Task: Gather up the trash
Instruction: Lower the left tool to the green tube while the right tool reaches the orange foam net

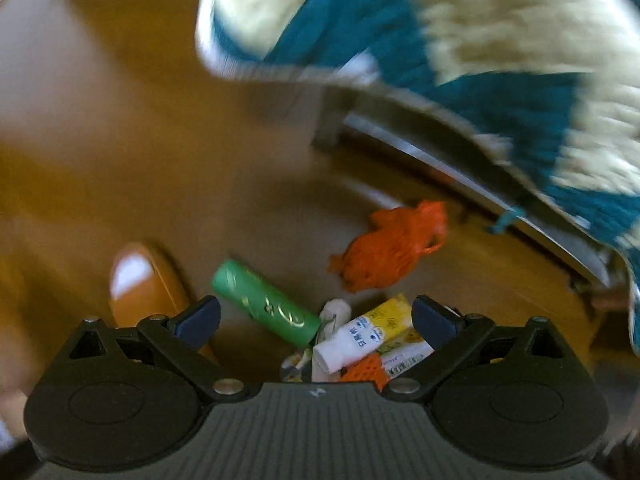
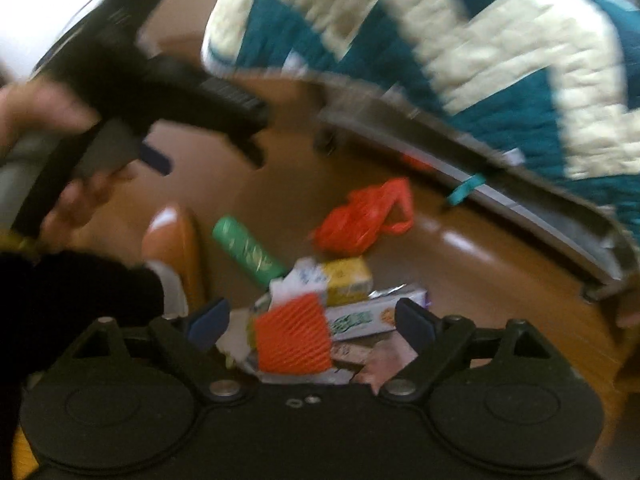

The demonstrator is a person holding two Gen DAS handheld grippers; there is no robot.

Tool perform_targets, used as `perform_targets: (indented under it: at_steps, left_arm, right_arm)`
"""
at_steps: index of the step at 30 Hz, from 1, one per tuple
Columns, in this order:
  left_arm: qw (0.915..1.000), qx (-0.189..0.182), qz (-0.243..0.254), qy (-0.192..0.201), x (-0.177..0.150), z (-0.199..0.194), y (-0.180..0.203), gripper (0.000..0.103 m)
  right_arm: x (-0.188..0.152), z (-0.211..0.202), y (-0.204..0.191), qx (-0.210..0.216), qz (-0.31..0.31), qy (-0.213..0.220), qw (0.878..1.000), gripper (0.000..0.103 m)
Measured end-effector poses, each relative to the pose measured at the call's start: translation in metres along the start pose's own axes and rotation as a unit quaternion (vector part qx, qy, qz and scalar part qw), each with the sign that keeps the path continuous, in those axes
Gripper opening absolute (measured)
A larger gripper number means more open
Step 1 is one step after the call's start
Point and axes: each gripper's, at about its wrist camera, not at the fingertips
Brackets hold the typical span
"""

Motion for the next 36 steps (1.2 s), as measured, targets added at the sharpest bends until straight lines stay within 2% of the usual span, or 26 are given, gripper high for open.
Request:
perform_targets:
  at_steps: [5,12,18,20,23,25,26,28,29,31,32,33,35,36]
  left_arm:
    - [0.9953,0.005,-0.083,-0.049,0.015,0.072,-0.020,0.102]
    - [0.9849,-0.010,-0.149,-0.088,0.023,0.149,-0.041,0.102]
    - [0.9791,0.001,-0.169,-0.114,0.024,0.193,-0.052,0.101]
    - [0.9786,0.001,-0.167,-0.120,0.025,0.201,-0.052,0.096]
    - [0.9791,0.002,-0.162,-0.124,0.025,0.209,-0.051,0.092]
    - [0.9790,0.003,-0.159,-0.127,0.024,0.211,-0.051,0.083]
    - [0.9785,0.003,-0.159,-0.131,0.023,0.213,-0.051,0.075]
    - [0.9771,0.001,-0.161,-0.140,0.024,0.211,-0.053,0.066]
    - [0.9767,0.001,-0.162,-0.141,0.024,0.211,-0.054,0.061]
    - [0.9760,-0.003,-0.165,-0.142,0.023,0.208,-0.054,0.059]
    - [0.9760,-0.004,-0.165,-0.142,0.024,0.206,-0.054,0.057]
    - [0.9767,-0.003,-0.161,-0.142,0.024,0.205,-0.054,0.056]
    - [0.9785,0.004,-0.150,-0.141,0.023,0.203,-0.053,0.053]
    - [0.9790,0.008,-0.145,-0.143,0.024,0.200,-0.050,0.052]
  right_arm:
    - [0.005,0.059,-0.006,0.016,-0.032,-0.057,0.998,0.087]
    - [0.008,0.120,-0.009,0.030,-0.075,-0.114,0.990,0.085]
    - [0.008,0.149,-0.009,0.046,-0.093,-0.139,0.985,0.080]
    - [0.006,0.157,-0.009,0.051,-0.090,-0.146,0.984,0.078]
    - [0.004,0.164,-0.009,0.058,-0.087,-0.153,0.983,0.068]
    - [0.004,0.167,-0.010,0.057,-0.087,-0.153,0.983,0.060]
    - [0.004,0.168,-0.010,0.057,-0.087,-0.155,0.982,0.058]
    - [0.006,0.170,-0.011,0.056,-0.087,-0.158,0.982,0.043]
    - [0.006,0.169,-0.012,0.058,-0.086,-0.159,0.982,0.038]
    - [0.008,0.167,-0.012,0.057,-0.082,-0.157,0.982,0.021]
    - [0.008,0.165,-0.013,0.057,-0.080,-0.156,0.983,0.016]
    - [0.008,0.165,-0.011,0.057,-0.078,-0.154,0.983,0.008]
    - [0.008,0.161,-0.009,0.056,-0.071,-0.150,0.985,0.000]
    - [0.008,0.159,-0.008,0.057,-0.068,-0.146,0.985,0.000]
Point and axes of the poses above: each gripper's, at about its wrist camera, not at the fingertips, and z roughly the way its jaws point, y to its right, x to its top, and after that the axes turned 9 degrees about -y, right-handed
